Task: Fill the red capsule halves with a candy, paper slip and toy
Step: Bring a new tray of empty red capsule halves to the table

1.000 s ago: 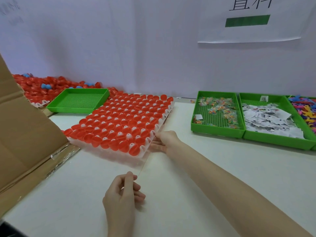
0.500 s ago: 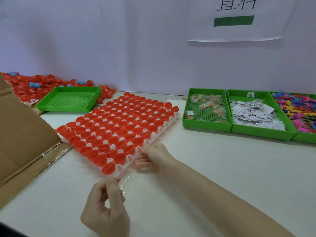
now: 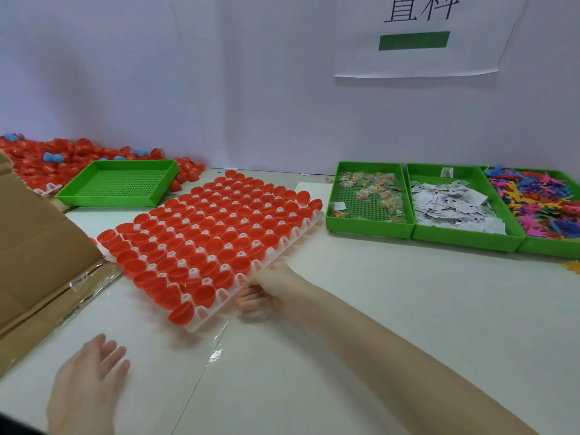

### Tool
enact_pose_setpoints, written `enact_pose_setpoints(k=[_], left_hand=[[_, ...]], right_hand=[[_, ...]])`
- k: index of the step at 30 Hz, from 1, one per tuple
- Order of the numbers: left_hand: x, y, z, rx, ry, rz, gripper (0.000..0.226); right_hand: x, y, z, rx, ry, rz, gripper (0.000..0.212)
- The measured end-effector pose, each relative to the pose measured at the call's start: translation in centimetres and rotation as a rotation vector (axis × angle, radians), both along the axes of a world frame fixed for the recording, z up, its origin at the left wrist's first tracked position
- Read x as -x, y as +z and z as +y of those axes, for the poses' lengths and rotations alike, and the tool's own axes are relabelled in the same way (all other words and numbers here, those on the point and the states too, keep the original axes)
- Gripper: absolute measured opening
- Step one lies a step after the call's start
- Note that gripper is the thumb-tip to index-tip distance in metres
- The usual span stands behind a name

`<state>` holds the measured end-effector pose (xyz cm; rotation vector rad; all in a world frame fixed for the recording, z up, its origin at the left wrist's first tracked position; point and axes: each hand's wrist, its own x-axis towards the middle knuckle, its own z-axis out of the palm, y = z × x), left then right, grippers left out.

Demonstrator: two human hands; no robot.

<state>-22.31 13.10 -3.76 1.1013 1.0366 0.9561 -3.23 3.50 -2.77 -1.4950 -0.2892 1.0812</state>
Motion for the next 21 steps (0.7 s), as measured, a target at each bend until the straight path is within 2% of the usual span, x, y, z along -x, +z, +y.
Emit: enact_pose_setpoints(k=[2,4,5,10,13,17,21], left_hand=[[0.1,-0.4,0.6,0.105,-0.103,-0.084,0.044],[-0.4,0.1,0.9,0.177,-0.167,-0.103,0.051],[-0.7,0.4,1.3,0.209,-0.196,-0.116,0.054],[-2.1,1.4,5.1,0.391,-0.225,-0.115,0.057],[-3.3,1.9,7.4,0.419,-0.236,-0.056,0.052],[-4.3,2.1,9.5,0.345,-0.288,0.089,0.022],[-4.7,2.0,11.2,0.265,-0.276,0.15,0.024]], right_hand=[[-0.1,0.1,0.1,0.021,0.006,-0.003,0.025],[-0.1,0.1,0.2,0.014,-0.006,-0.009,0.016],[-0.1,0.1,0.2,0.0,-0.01,-0.012,0.013],[-0.3,-0.1,0.1,-0.027,0.012,-0.021,0.023],[-0.4,0.2,0.1,-0.028,0.023,-0.021,0.026],[-0.4,0.7,0.1,-0.043,0.028,-0.005,0.022],[-0.4,1.2,0.1,-0.038,0.038,-0.038,0.012]])
